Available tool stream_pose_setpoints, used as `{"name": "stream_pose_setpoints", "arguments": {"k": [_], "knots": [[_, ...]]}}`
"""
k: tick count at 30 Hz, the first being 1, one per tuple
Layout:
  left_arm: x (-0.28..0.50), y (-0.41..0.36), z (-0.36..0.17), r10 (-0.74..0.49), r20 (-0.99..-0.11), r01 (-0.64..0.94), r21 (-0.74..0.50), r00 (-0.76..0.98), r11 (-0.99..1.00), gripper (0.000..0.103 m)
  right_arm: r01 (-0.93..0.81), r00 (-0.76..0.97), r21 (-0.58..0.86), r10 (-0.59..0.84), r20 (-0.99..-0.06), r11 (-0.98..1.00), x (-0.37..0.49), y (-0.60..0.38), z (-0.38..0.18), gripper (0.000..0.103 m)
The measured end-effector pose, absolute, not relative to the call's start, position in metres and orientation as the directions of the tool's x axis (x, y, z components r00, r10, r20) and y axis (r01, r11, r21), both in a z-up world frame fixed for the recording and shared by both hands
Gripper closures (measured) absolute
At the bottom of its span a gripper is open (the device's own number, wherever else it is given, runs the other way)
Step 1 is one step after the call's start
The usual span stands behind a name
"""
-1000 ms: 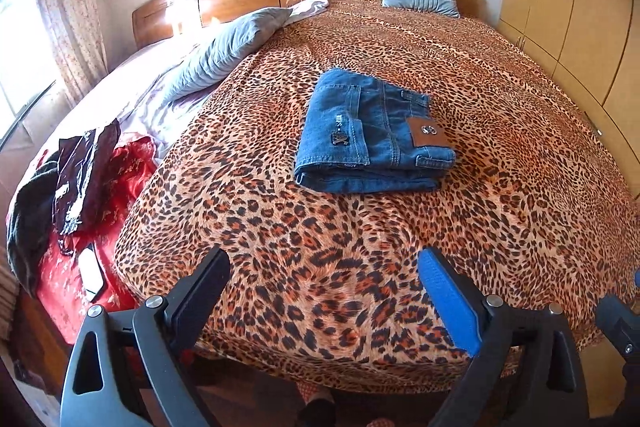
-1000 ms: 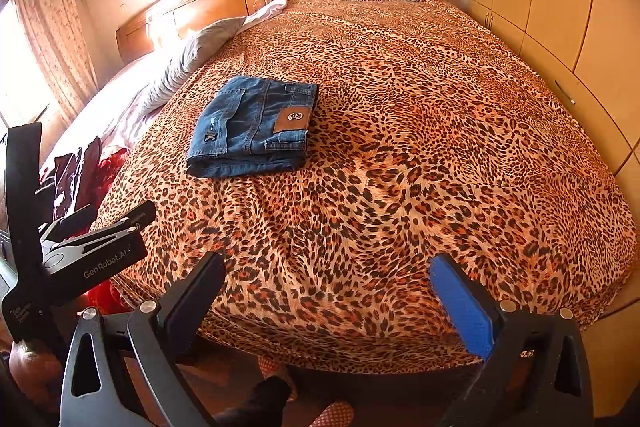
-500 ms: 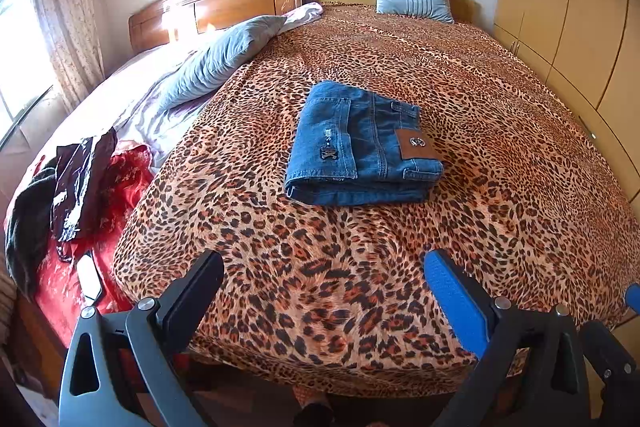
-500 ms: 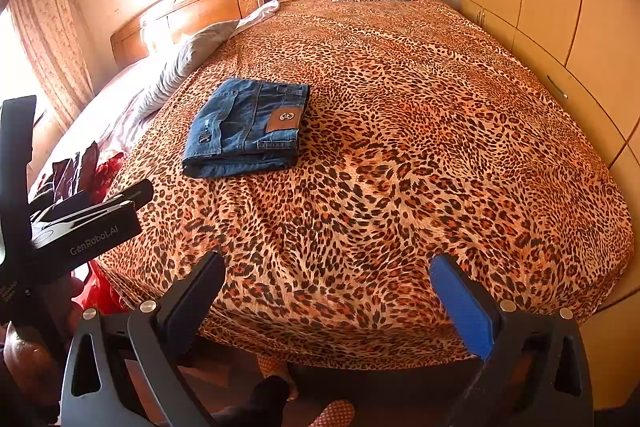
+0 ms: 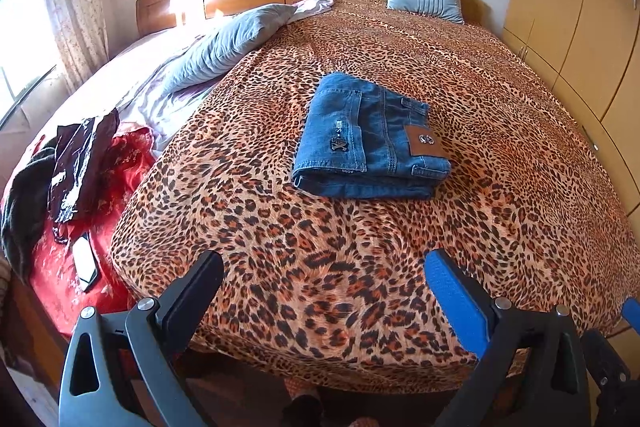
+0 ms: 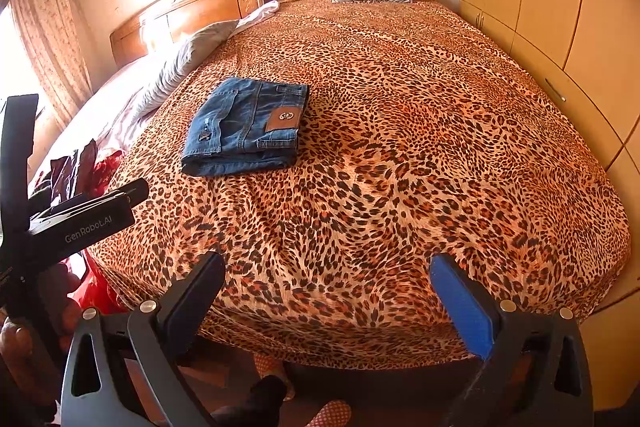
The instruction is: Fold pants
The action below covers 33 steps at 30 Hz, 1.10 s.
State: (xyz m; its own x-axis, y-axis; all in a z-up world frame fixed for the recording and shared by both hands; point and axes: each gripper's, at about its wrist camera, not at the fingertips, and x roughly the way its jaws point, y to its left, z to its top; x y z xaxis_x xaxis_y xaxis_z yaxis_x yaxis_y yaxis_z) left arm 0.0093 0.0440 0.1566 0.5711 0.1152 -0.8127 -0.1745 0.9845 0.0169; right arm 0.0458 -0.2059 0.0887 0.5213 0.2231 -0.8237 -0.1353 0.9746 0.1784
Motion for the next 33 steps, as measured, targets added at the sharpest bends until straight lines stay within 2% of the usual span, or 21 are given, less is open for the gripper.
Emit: {"name": "stream_pose_setpoints", "arguments": {"k": [7,12,33], "knots": [[0.008,0.042,0.157,0.145,-0.808,-0.186,0.045,0.571,0.982,0.001,-0.139,0.520,0.178,0.225,-0.824,0.974,0.046,-0.206,0.089,0.000],[0.008,0.041,0.157,0.087,-0.820,-0.152,-0.001,0.566,0.988,0.001,-0.141,0.523,0.173,0.222,-0.823,0.975,0.045,-0.205,0.090,0.000],[0.006,0.032,0.155,0.113,-0.817,-0.134,0.044,0.565,0.990,0.001,-0.132,0.512,0.165,0.210,-0.833,0.977,0.048,-0.210,0.083,0.000]]}}
